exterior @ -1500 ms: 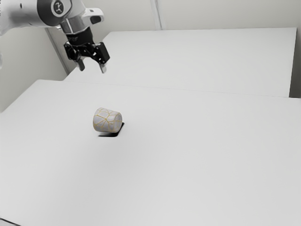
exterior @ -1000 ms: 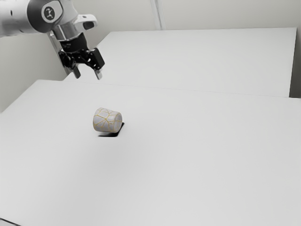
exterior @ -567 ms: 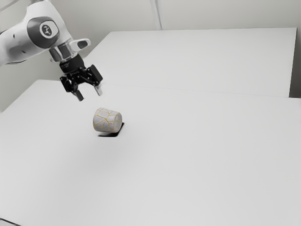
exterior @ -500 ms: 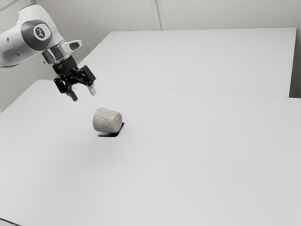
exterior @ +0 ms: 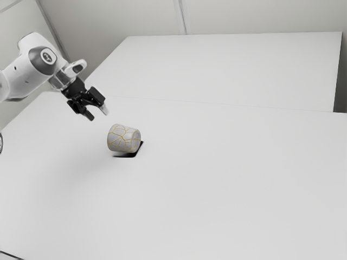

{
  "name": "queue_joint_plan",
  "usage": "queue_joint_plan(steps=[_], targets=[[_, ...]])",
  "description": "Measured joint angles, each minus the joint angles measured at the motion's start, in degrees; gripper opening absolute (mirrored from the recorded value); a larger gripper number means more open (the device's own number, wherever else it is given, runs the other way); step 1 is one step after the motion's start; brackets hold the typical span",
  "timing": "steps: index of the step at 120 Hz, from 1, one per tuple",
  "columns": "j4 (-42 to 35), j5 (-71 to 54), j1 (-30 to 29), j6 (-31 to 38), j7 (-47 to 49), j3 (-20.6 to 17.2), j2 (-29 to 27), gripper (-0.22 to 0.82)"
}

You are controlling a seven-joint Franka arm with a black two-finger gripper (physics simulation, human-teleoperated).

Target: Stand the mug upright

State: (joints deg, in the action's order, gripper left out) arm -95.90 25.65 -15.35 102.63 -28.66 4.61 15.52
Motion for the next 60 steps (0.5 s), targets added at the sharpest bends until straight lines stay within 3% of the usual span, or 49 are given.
queue_joint_plan(steps=[60], targets=[[5.41, 9.65, -3.39, 2.07, -16.0, 0.15, 11.01, 0.6]])
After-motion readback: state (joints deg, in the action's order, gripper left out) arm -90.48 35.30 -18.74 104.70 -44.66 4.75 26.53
